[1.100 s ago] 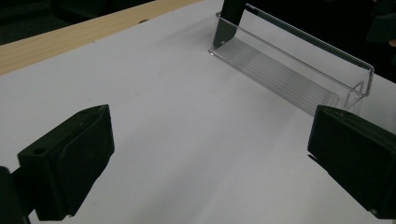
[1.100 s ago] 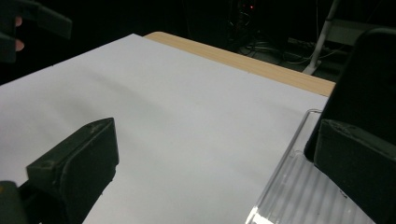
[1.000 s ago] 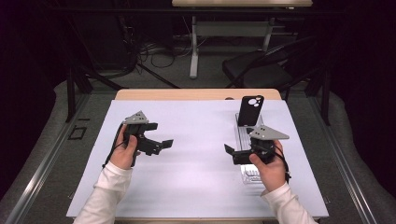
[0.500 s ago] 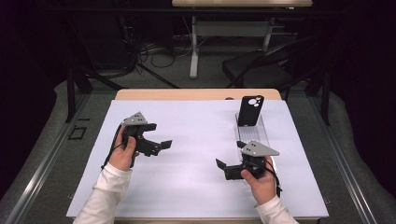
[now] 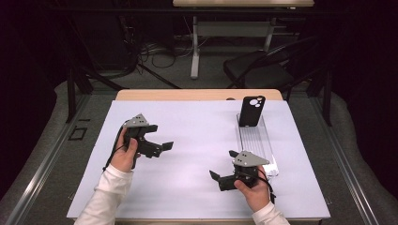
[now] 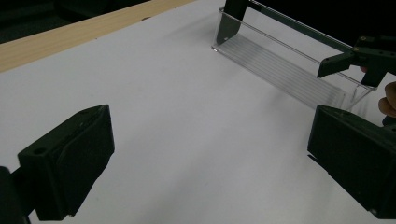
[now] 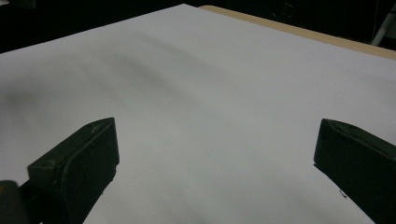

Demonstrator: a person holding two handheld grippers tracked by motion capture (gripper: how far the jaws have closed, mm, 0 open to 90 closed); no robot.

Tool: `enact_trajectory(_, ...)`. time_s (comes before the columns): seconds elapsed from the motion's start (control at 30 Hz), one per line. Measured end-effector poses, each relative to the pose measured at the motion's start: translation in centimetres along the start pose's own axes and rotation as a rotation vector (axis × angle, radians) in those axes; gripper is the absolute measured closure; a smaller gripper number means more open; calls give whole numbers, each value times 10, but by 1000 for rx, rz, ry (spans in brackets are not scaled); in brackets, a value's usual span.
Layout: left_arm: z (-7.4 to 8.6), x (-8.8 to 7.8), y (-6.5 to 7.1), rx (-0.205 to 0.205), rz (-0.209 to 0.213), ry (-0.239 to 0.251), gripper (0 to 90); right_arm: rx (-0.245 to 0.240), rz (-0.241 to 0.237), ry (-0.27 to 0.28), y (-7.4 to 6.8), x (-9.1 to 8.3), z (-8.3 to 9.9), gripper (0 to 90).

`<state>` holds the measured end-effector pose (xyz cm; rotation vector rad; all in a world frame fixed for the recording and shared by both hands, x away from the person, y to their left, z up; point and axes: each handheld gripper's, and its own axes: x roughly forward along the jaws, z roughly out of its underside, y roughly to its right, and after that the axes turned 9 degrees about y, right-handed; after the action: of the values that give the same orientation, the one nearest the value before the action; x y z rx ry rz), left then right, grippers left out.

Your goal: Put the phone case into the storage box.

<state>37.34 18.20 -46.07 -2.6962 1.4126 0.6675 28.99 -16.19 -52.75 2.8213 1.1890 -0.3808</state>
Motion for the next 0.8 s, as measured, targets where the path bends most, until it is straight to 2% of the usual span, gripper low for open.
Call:
enact_trajectory(0.33,4,5,2,6,3,-8,6,-14,-31,-13,-4,8,9,1)
enact_trajectory(0.8,7,11,6,12,25,-1,6,-8,-41,-21,-6,9,12,6)
